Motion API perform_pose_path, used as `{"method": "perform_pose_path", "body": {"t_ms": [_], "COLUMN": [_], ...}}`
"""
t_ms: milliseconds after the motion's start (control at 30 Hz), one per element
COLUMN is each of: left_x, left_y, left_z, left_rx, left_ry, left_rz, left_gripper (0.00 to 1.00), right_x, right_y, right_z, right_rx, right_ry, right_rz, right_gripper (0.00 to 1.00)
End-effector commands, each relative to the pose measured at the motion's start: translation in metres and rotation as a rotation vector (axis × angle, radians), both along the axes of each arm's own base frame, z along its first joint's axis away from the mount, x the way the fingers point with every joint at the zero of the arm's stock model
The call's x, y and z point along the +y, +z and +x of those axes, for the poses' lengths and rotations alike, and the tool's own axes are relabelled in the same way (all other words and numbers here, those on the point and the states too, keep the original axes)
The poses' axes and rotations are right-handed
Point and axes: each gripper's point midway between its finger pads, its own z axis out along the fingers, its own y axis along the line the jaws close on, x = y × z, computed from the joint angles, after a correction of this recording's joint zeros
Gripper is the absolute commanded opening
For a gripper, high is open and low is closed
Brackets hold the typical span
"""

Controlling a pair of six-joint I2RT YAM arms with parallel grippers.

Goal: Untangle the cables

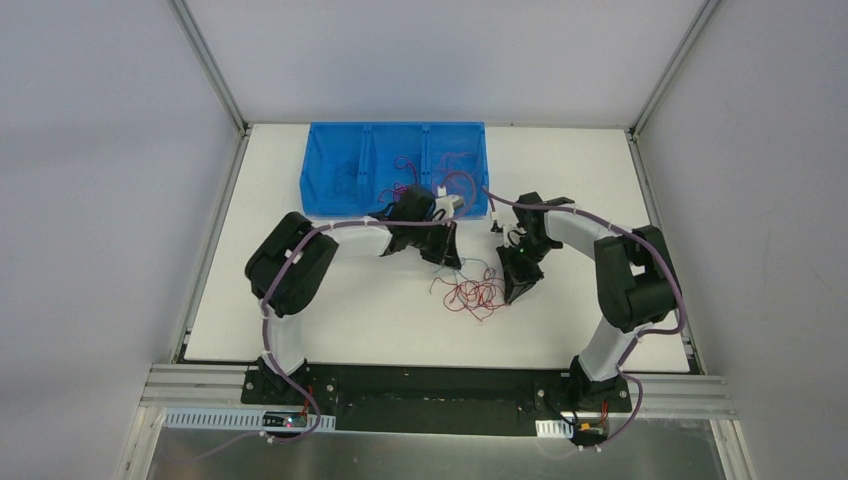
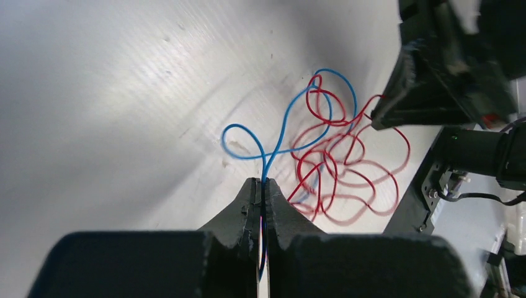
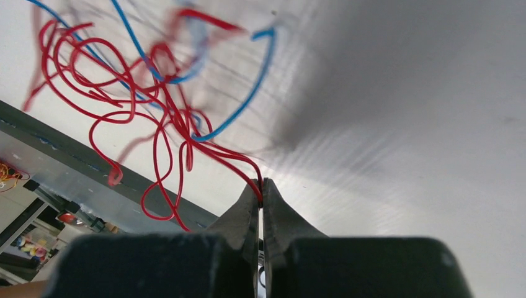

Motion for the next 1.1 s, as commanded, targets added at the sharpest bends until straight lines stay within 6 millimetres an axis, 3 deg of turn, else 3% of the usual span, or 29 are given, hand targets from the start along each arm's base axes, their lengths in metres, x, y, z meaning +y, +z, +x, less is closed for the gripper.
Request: {"method": "perform_pose_path", "body": {"t_ms": [0,133,333,500,667,767,867,1067], "left_x": [0.034,0.079,0.162,0.24,0.297,0.32,0.337,0.343], "left_y": [0.105,0.157,0.24,0.311,0.359,0.375,0.377,0.336], "left_z": [0.0,-0.003,0.027,0.062,0.092,0.11,0.128,0.17], "left_rx": [-0.26,-0.384,-0.509,-0.648,-0.766,-0.789,-0.799,-0.71], "left_ry": [-0.034,0.011,0.224,0.435,0.589,0.653,0.69,0.697], "left_rz": [-0.055,-0.061,-0.102,-0.102,-0.053,-0.042,-0.017,-0.02], "left_gripper": [0.0,0.0,0.0,0.0,0.0,0.0,0.0,0.0], "right_x": [-0.044,-0.072,-0.098,-0.105,-0.104,-0.107,-0.106,-0.085], "right_y": [0.005,0.003,-0.001,-0.004,-0.002,-0.003,-0.002,0.015], "right_z": [-0.01,-0.012,-0.012,-0.01,-0.009,-0.012,-0.012,-0.009], "right_rx": [-0.03,-0.028,-0.024,-0.02,-0.018,-0.013,-0.013,-0.01], "right_ry": [0.046,0.047,0.026,0.028,0.025,0.031,0.023,-0.017], "right_rz": [-0.08,-0.115,-0.133,-0.134,-0.125,-0.129,-0.12,-0.013], "right_gripper": [0.0,0.0,0.0,0.0,0.0,0.0,0.0,0.0]}}
